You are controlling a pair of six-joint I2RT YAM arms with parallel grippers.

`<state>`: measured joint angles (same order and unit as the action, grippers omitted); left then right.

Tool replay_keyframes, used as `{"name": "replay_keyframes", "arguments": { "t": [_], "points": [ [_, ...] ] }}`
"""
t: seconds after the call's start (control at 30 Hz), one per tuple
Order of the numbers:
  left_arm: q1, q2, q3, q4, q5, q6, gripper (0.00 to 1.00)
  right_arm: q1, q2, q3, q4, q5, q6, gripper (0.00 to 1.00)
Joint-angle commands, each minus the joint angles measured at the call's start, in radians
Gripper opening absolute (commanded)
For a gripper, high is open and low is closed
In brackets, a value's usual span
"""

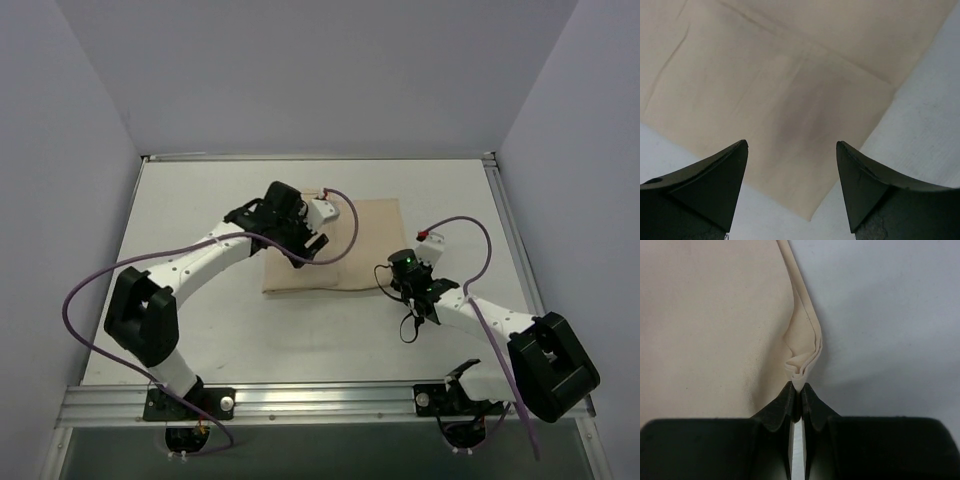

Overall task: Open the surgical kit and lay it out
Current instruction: Open the surgical kit at the center of the board.

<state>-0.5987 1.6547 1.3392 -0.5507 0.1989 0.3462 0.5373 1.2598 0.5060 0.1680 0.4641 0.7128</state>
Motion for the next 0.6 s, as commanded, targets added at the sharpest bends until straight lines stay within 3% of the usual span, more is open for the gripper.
{"name": "replay_keyframes", "arguments": {
  "t": [0.0, 0.07, 0.1, 0.17, 0.2, 0.27, 0.37, 0.57],
  "points": [
    [-0.099, 0.04, 0.049, -0.012, -0.128, 0.076, 0.81, -0.005, -0.01, -0.015, 0.002, 0.041, 0.109, 0.05],
    [-0.174, 0.062, 0.057, -0.012, -0.186, 0.094, 0.81, -0.007, -0.01, -0.008, -0.039, 0.044, 0.119, 0.17],
    [-0.197, 0.077, 0.057, -0.006, -0.202, 0.1, 0.81, -0.005, -0.014, -0.001, -0.059, 0.057, 0.14, 0.33],
    [-0.254, 0.088, 0.051, 0.015, -0.265, 0.109, 0.81, -0.005, -0.032, 0.017, -0.122, 0.067, 0.163, 0.49],
    [-0.271, 0.099, 0.049, 0.024, -0.282, 0.111, 0.81, -0.005, -0.043, 0.022, -0.143, 0.083, 0.198, 0.51],
    [-0.303, 0.117, 0.048, 0.038, -0.318, 0.112, 0.78, -0.007, -0.082, 0.02, -0.165, 0.097, 0.227, 0.65],
    [-0.32, 0.14, 0.057, 0.023, -0.302, 0.106, 0.7, -0.01, -0.123, 0.005, -0.157, 0.091, 0.229, 0.7],
    [-0.354, 0.162, 0.061, -0.006, -0.265, 0.097, 0.7, -0.011, -0.094, 0.023, -0.151, 0.088, 0.192, 0.7]
  ]
}}
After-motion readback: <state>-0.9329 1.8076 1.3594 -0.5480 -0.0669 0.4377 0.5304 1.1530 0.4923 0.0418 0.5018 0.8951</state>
